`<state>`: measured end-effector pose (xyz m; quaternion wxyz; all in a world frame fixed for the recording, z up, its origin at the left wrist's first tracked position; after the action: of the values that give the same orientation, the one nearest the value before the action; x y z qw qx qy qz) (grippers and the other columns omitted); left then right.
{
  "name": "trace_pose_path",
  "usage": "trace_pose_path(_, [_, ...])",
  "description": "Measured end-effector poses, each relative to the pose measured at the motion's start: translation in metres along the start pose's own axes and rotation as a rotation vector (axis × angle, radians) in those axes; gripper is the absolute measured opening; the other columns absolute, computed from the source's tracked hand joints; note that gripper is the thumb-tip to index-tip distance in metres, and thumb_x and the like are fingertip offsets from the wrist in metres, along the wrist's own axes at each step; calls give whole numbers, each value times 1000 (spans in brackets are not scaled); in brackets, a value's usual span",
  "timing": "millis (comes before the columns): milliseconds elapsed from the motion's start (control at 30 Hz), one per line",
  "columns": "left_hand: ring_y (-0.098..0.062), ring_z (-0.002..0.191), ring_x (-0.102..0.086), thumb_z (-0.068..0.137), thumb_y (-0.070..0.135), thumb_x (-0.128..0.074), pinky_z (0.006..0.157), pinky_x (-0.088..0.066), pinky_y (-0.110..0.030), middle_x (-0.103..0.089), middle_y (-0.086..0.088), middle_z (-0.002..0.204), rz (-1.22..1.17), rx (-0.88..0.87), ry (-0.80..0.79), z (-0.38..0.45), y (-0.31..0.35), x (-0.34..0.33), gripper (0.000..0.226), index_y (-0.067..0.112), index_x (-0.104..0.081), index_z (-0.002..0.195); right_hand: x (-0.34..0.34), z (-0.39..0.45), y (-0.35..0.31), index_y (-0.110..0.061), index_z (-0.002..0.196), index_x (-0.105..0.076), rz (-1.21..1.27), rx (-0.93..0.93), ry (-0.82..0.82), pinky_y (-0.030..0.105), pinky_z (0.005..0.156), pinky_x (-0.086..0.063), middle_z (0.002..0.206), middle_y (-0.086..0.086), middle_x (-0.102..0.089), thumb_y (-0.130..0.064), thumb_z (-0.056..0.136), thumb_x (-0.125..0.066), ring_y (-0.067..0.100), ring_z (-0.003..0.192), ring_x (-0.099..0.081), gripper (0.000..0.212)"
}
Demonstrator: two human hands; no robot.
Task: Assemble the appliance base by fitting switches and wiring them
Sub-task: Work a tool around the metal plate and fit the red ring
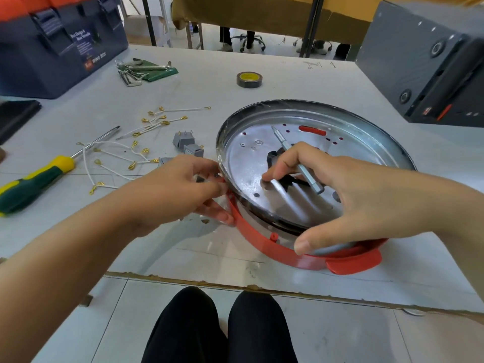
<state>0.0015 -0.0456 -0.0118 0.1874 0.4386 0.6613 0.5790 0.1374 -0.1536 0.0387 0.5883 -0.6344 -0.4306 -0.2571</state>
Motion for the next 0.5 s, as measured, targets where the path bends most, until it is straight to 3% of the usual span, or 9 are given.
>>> trace_pose_path(100, [-25, 81, -73, 98, 2, -39, 71, -57, -21, -75, -3, 97, -44, -2, -19, 0, 0, 4, 34, 15, -70, 103, -5, -1, 2, -53, 113, -33, -2, -50, -39, 15, 72, -45, 94, -38, -46, -76, 49, -71, -6, 82, -48, 78])
trace_pose_path(167, [-19, 72, -73, 99, 2, -36, 64, -55, -18, -76, 1, 89, -79, 1, 32, 2, 0, 9, 43, 18, -76, 90, -7, -5, 3, -60, 109, -31, -10, -88, -63, 25, 74, -50, 94, -26, -52, -77, 45, -66, 1, 83, -51, 75])
trace_pose_path(233, [-18, 65, -72, 99, 6, -36, 62, -56, -19, -76, 2, 86, -95, 0, 78, 4, 0, 11, 48, 22, -78, 82, -8, -11, -2, -61, 107, -32, 25, -103, -100, 34, 79, -52, 106, -20, -57, -77, 46, -64, 5, 90, -55, 70])
trace_pose_path(300, [-21, 65, -72, 97, 11, -35, 63, -57, -22, -75, 1, 86, -91, 0, 104, 7, 0, 12, 47, 22, -78, 81, -10, -5, -13, -47, 107, -40, 46, -97, -156, 40, 86, -50, 129, 0, -56, -69, 61, -65, 17, 107, -56, 57])
trace_pose_path(333, [-23, 64, -72, 98, 14, -35, 63, -57, -23, -75, 2, 84, -97, 3, 122, 8, -1, 13, 47, 23, -77, 80, -16, 4, -13, -28, 101, -45, 87, -122, -231, 38, 93, -44, 139, 13, -48, -54, 79, -61, 27, 119, -50, 38])
trace_pose_path(367, [-24, 61, -71, 99, 19, -35, 61, -57, -23, -74, 4, 82, -114, 6, 143, 9, -1, 13, 48, 24, -77, 78, -28, -3, -13, -10, 84, -43, 75, -15, -330, 30, 92, -38, 146, 21, -38, -31, 94, -52, 33, 130, -40, 25])
trace_pose_path(433, [-25, 57, -69, 100, 28, -36, 58, -57, -24, -72, 4, 77, -138, 10, 167, 10, 0, 14, 49, 26, -77, 73, -27, 5, -11, -9, 62, -29, 135, 115, -311, 23, 73, -41, 151, 22, -30, -4, 100, -34, 30, 138, -29, 39])
trace_pose_path(500, [-25, 57, -69, 99, 34, -41, 56, -56, -22, -73, 1, 79, -105, 4, 176, 10, 1, 12, 43, 20, -76, 78, -31, 19, -5, -9, 61, -29, 183, 167, -317, 12, 47, -33, 150, 20, -32, -3, 98, -37, 27, 137, -31, 39])
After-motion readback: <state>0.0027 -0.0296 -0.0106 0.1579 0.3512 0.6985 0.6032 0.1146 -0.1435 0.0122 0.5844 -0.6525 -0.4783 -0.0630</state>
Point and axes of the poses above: each hand's wrist, its own z-axis towards the middle knuckle, its own x-axis out of the back of the hand, y = z × x, the point moved 6 cm from there along z, towards the middle knuckle
